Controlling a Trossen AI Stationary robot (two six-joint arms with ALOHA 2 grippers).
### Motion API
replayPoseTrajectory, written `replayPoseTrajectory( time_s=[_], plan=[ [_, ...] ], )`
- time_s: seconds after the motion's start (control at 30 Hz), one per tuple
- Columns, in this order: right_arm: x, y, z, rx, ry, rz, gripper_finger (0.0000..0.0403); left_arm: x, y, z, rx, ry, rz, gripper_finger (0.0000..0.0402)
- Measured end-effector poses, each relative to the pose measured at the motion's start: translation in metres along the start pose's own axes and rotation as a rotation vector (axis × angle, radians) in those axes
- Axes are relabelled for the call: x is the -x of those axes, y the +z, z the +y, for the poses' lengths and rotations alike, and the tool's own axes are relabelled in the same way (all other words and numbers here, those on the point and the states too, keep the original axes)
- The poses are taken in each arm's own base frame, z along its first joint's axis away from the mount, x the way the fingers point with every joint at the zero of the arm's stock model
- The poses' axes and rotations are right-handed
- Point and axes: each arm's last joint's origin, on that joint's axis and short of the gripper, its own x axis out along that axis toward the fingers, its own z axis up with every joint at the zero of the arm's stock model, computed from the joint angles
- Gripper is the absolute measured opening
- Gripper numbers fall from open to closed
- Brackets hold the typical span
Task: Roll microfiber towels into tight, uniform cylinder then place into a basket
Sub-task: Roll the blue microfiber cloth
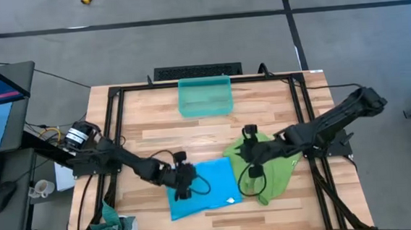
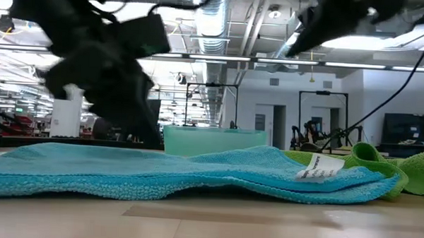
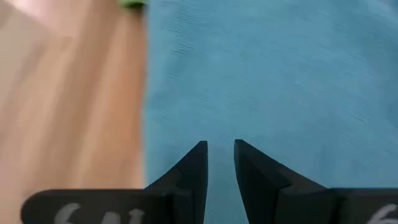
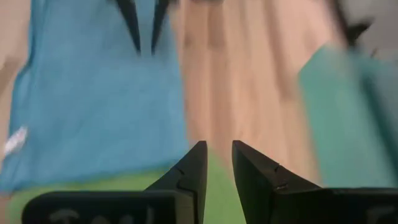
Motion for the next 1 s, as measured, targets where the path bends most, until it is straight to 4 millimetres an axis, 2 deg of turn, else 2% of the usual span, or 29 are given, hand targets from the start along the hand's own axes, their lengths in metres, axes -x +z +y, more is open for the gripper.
replayPoseTrajectory(
  time_s=[0.17, 0.4, 0.67, 1.0],
  plan=[
    [0.007, 0.012, -0.019, 0.031, -0.049, -0.125, 0.0096, -0.009, 0.015, 0.018, 0.056, -0.058, -0.049, 0.0071],
    [-0.004, 0.011, -0.035, -0.073, -0.095, -0.105, 0.0096, -0.019, 0.011, 0.037, 0.171, -0.159, 0.033, 0.0071],
    [-0.022, 0.003, -0.037, -0.074, -0.107, -0.013, 0.0096, -0.024, 0.011, 0.051, 0.219, -0.218, 0.073, 0.0071],
    [-0.024, 0.002, -0.036, -0.063, -0.106, -0.006, 0.0096, -0.026, 0.002, 0.064, 0.295, -0.073, 0.162, 0.0071]
  ],
)
